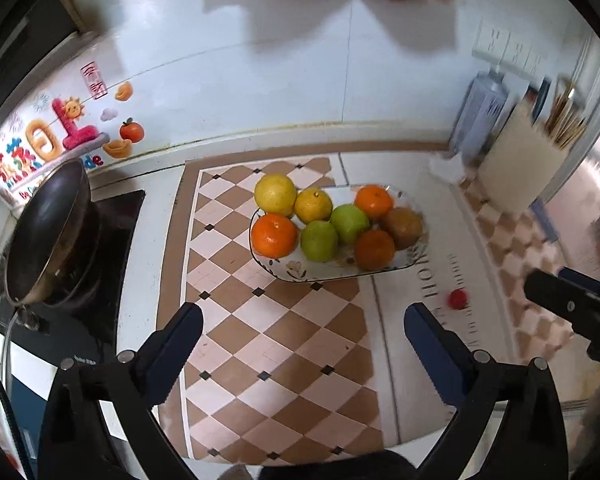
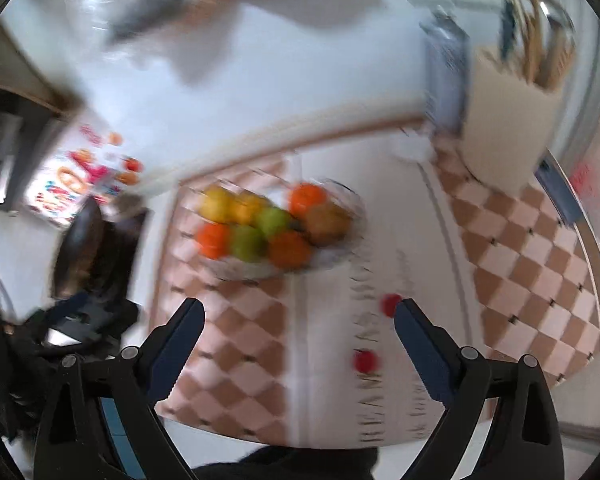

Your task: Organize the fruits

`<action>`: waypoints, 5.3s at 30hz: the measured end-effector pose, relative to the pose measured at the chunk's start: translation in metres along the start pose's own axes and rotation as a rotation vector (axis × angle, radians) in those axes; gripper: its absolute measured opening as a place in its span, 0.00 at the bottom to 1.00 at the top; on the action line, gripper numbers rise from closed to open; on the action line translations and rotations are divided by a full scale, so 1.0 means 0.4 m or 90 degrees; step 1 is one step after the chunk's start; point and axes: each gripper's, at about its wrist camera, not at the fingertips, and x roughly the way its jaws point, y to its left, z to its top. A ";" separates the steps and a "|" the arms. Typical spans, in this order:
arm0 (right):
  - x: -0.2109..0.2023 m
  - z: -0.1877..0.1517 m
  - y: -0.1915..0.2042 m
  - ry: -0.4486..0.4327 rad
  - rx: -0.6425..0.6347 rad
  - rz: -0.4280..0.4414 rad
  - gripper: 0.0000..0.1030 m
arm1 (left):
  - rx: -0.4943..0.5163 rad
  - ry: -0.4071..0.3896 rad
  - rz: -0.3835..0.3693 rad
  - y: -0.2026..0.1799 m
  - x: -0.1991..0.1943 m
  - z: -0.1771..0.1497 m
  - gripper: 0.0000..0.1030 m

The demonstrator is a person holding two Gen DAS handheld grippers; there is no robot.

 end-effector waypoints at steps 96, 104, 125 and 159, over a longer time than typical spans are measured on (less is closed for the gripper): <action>0.482 0.023 0.126 0.124 -0.009 0.190 0.32 | -0.212 0.267 -0.207 0.140 0.381 0.083 0.25; 0.596 0.035 0.192 0.156 -0.042 0.167 0.32 | -0.218 0.305 -0.193 0.178 0.473 0.107 0.25; 0.611 0.079 0.199 0.196 -0.013 0.136 0.65 | -0.176 0.316 -0.132 0.183 0.507 0.125 0.27; 0.236 0.111 0.118 0.024 -0.143 -0.071 0.88 | -0.153 0.101 0.064 0.122 0.169 0.050 0.89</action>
